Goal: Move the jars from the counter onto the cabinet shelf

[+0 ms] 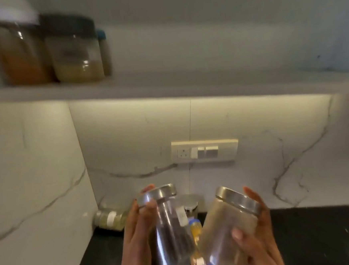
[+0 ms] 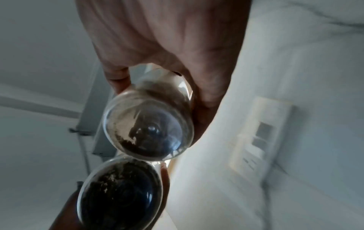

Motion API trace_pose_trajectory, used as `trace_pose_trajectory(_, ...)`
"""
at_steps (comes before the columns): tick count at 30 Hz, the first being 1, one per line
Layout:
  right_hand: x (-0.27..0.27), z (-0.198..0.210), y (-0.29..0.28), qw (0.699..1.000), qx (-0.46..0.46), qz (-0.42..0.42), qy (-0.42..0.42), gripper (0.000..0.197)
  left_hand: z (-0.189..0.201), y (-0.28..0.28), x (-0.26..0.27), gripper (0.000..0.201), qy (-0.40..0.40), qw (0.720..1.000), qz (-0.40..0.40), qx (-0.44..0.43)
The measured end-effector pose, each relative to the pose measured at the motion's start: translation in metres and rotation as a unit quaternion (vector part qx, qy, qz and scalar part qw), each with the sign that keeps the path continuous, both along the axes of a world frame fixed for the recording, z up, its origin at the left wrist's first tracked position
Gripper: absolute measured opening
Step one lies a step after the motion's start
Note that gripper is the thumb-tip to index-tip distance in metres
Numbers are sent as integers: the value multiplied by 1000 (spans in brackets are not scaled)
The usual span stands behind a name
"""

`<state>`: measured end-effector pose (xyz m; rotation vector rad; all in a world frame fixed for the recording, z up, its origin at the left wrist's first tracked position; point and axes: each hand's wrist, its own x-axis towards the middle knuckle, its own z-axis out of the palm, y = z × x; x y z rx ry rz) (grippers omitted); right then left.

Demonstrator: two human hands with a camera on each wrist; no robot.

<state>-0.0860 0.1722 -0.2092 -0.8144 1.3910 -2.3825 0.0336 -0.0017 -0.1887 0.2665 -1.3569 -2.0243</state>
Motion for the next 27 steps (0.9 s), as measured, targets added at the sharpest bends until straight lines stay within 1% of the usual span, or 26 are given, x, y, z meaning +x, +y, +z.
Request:
trace_pose_trajectory(1, -9, 18, 3, 997, 20, -43, 58, 80, 20, -1, -1, 48, 24, 998, 38, -50)
trace_pose_trajectory(2, -11, 40, 9, 992, 21, -68, 109, 64, 45, 1, -2, 50, 55, 989, 75, -114)
trace_pose_trajectory(3, -10, 66, 16, 984, 9, -100, 150, 51, 72, 1, -4, 54, 83, 970, 101, -206)
trace_pose_trajectory(4, -6, 89, 21, 970, 3, -134, 204, 39, 101, 5, 0, 55, 104, 952, 106, -267)
trace_pose_trajectory(5, 5, 116, 23, 953, -14, -167, 251, 49, 123, 6, 2, 45, 119, 929, 108, -334)
trace_pose_trajectory(6, 17, 146, 26, 931, -28, -194, 308, 66, 144, 10, 4, 40, 133, 909, 120, -375)
trace_pose_trajectory(7, 21, 174, 26, 916, -55, -189, 350, 74, 164, 14, 6, 45, 159, 896, 130, -395)
trace_pose_trajectory(8, 24, 199, 29, 911, -76, -182, 361, 74, 187, 19, 9, 47, 190, 890, 126, -396)
trace_pose_trajectory(9, 18, 226, 33, 905, -102, -181, 370, 72, 208, 21, 10, 42, 213, 885, 97, -404)
trace_pose_trajectory(10, 8, 250, 34, 898, -113, -188, 381, 72, 231, 22, 10, 39, 214, 882, 67, -414)
trace_pose_trajectory(11, 3, 269, 33, 896, -83, -188, 393, 69, 248, 17, 3, 37, 193, 884, 40, -423)
trace_pose_trajectory(12, -3, 284, 33, 886, -21, -186, 425, 66, 264, 14, -5, 36, 166, 884, 26, -437)
trace_pose_trajectory(13, -11, 291, 31, 870, 50, -178, 456, 68, 277, 9, -18, 35, 130, 879, 28, -458)
trace_pose_trajectory(15, -23, 298, 25, 854, 154, -186, 462, 72, 297, 3, -43, 35, 61, 866, 28, -495)
trace_pose_trajectory(17, -49, 308, 11, 834, 215, -219, 458, 73, 308, 0, -69, 36, -4, 861, 29, -508)
trace_pose_trajectory(19, -68, 313, -1, 817, 266, -246, 448, 76, 309, -4, -90, 37, -64, 853, 47, -515)
trace_pose_trajectory(22, -89, 305, -14, 781, 329, -276, 453, 79, 307, -7, -106, 37, -115, 823, 93, -548)
trace_pose_trajectory(24, -94, 305, -14, 755, 367, -284, 463, 79, 309, -10, -106, 39, -121, 801, 119, -574)
trace_pose_trajectory(25, -94, 309, -12, 738, 387, -289, 471, 78, 312, -13, -105, 41, -125, 784, 137, -593)
trace_pose_trajectory(26, -94, 312, -7, 712, 407, -298, 488, 76, 315, -17, -102, 45, -131, 759, 161, -618)
trace_pose_trajectory(27, -93, 316, -1, 683, 414, -313, 514, 72, 319, -20, -98, 49, -137, 726, 193, -646)
